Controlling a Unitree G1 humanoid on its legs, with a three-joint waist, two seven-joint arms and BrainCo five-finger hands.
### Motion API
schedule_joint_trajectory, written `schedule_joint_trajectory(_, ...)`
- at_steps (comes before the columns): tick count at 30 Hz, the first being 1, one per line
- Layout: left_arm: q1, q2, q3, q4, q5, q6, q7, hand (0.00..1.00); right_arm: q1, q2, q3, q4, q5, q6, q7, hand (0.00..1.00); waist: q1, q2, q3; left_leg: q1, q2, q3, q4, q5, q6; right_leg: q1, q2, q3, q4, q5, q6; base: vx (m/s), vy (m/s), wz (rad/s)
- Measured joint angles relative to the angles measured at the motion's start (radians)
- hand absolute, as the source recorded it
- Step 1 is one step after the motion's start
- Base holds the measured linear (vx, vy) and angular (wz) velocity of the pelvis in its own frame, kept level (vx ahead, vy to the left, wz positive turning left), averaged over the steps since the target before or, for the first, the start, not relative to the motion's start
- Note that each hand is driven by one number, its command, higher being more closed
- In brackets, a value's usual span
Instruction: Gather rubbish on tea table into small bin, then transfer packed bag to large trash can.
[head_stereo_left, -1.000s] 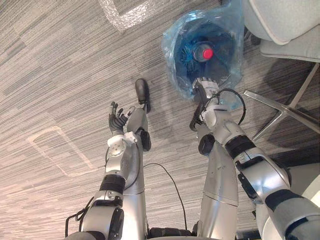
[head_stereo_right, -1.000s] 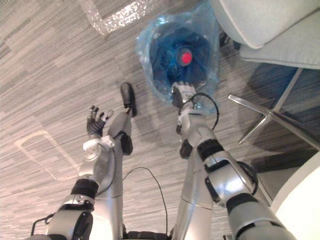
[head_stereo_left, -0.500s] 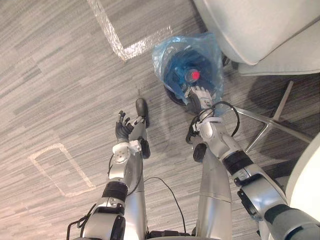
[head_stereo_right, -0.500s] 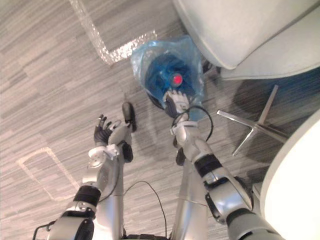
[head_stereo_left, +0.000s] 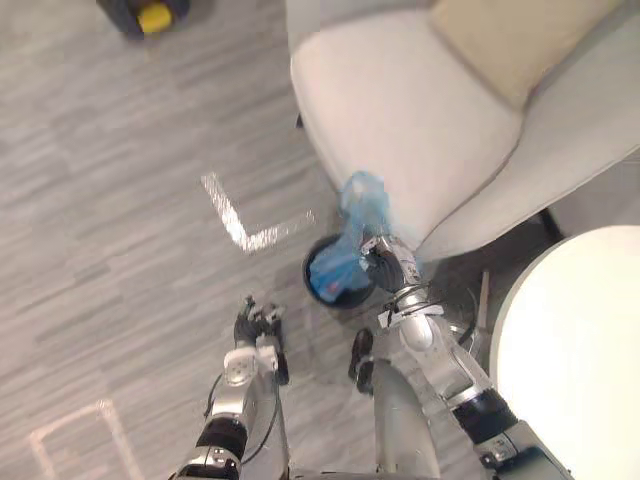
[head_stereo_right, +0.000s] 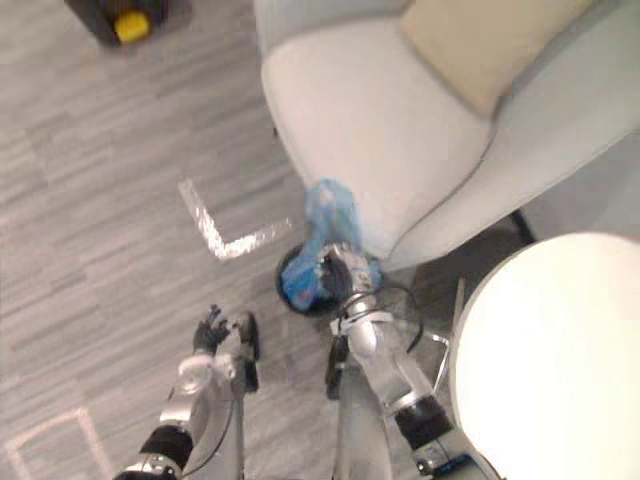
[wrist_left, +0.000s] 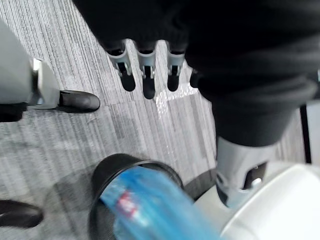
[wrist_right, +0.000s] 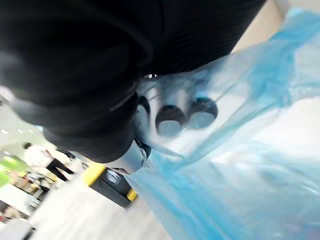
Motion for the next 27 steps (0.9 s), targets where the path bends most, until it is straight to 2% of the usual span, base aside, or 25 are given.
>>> schedule_joint_trajectory(4, 0.045, 0.023, -0.009, 0.034, 0.035, 0.012, -0.008, 0.0, 0.02, 0.002, 0.0, 0.002, 0.028, -0.003, 0.039, 1.0, -0.004, -0.001, -0.023, 0.114, -0.017, 0.012, -0.081, 0.013, -0.001, 0.123, 0.008, 0.002, -0.11, 0.033, 0.011, 0.16, 0.014, -0.06)
schedule_joint_trajectory(8, 0.096, 0.036, -0.028, 0.059, 0.076, 0.015, -0.01, 0.0, 0.073, 0.017, -0.006, 0.003, 0.064, -0.019, 0.068, 1.0, -0.004, 0.003, -0.093, 0.197, -0.032, 0.009, -0.151, 0.028, -0.005, 0.225, 0.01, 0.002, -0.21, 0.064, 0.022, 0.14, 0.021, -0.05)
schedule_joint_trajectory(13, 0.139, 0.045, -0.071, 0.002, 0.096, 0.015, -0.029, 0.0, 0.101, 0.015, -0.006, 0.0, 0.097, -0.045, 0.091, 1.0, -0.004, 0.017, -0.144, 0.282, -0.043, 0.01, -0.258, 0.07, -0.011, 0.278, 0.013, 0.005, -0.255, 0.081, 0.024, 0.02, 0.021, -0.04)
schedule_joint_trajectory(17, 0.192, 0.053, -0.123, -0.182, 0.114, 0.012, -0.046, 0.0, 0.12, -0.012, -0.008, -0.047, 0.117, -0.053, 0.099, 1.0, -0.007, 0.029, -0.16, 0.331, -0.054, 0.002, -0.312, 0.077, -0.02, 0.298, 0.009, 0.015, -0.27, 0.079, 0.032, -0.06, 0.043, -0.03)
schedule_joint_trajectory(20, 0.226, 0.088, -0.156, -0.348, 0.134, 0.004, -0.049, 0.0, 0.121, -0.051, -0.01, -0.119, 0.155, -0.083, 0.106, 1.0, -0.01, 0.03, -0.168, 0.336, -0.057, 0.001, -0.312, 0.076, -0.02, 0.309, 0.008, 0.023, -0.289, 0.092, 0.037, -0.02, 0.035, -0.05)
schedule_joint_trajectory(23, 0.239, 0.119, -0.159, -0.483, 0.155, -0.016, -0.049, 0.0, 0.121, -0.084, -0.011, -0.132, 0.222, -0.119, 0.122, 1.0, -0.01, 0.036, -0.2, 0.337, -0.058, 0.002, -0.312, 0.081, -0.013, 0.316, 0.009, 0.026, -0.308, 0.102, 0.034, 0.03, 0.011, -0.03)
schedule_joint_trajectory(27, 0.237, 0.155, -0.159, -0.626, 0.198, -0.055, -0.048, 0.0, 0.118, -0.136, -0.011, -0.169, 0.299, -0.126, 0.149, 1.0, -0.012, 0.047, -0.219, 0.353, -0.06, 0.002, -0.312, 0.081, -0.013, 0.343, 0.01, 0.026, -0.331, 0.118, 0.034, 0.05, -0.002, -0.03)
